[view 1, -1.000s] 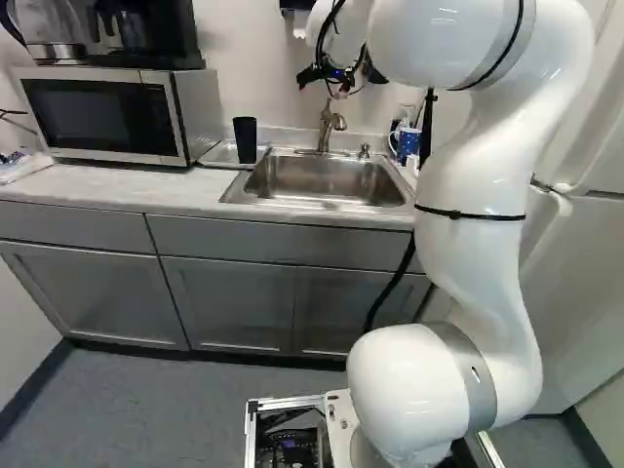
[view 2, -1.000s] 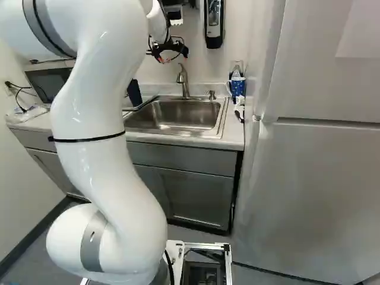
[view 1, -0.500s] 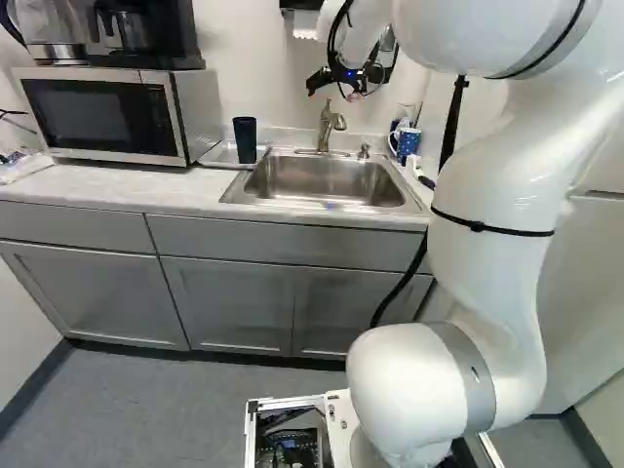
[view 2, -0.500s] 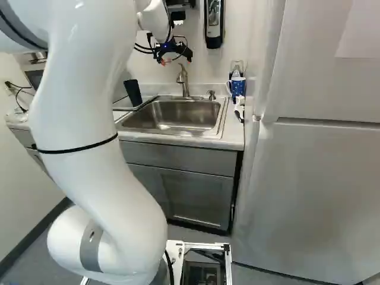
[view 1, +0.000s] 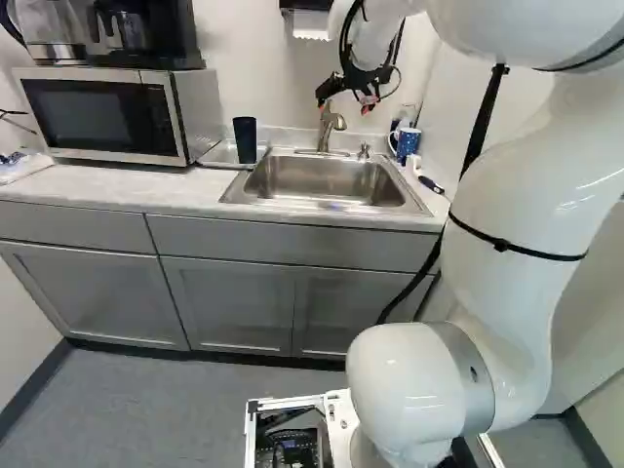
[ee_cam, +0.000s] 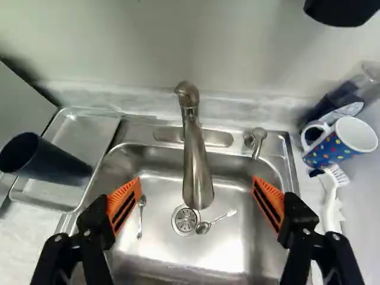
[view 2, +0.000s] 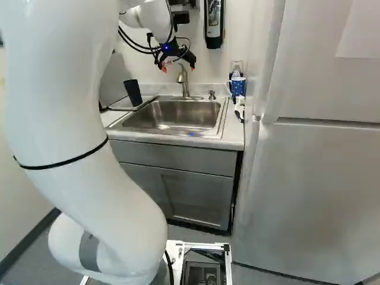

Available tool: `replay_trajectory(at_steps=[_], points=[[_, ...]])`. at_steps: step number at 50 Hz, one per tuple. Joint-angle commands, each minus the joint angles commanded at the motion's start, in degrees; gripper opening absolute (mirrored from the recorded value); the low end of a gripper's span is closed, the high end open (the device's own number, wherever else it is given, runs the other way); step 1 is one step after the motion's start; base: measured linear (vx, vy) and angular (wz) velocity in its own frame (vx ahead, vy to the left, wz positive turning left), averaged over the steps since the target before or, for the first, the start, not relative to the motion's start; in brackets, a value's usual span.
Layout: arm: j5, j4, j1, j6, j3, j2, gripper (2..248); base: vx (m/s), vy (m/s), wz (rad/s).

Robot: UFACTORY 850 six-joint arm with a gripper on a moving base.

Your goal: Rinse the cup and place it in the tray

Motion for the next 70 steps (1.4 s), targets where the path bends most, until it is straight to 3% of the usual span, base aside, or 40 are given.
replay_trajectory(at_steps=[28,42,70], points=[[-16.1,0.1,-0.6,0.0,8.6,8.4,247,0.0,0.0,0.0],[-16.7,0.5,-0.7,0.0,12.8,12.8,247,0.0,0.0,0.0],[-16.7,0.5,-0.7,0.0,12.8,12.8,247,0.0,0.0,0.0]])
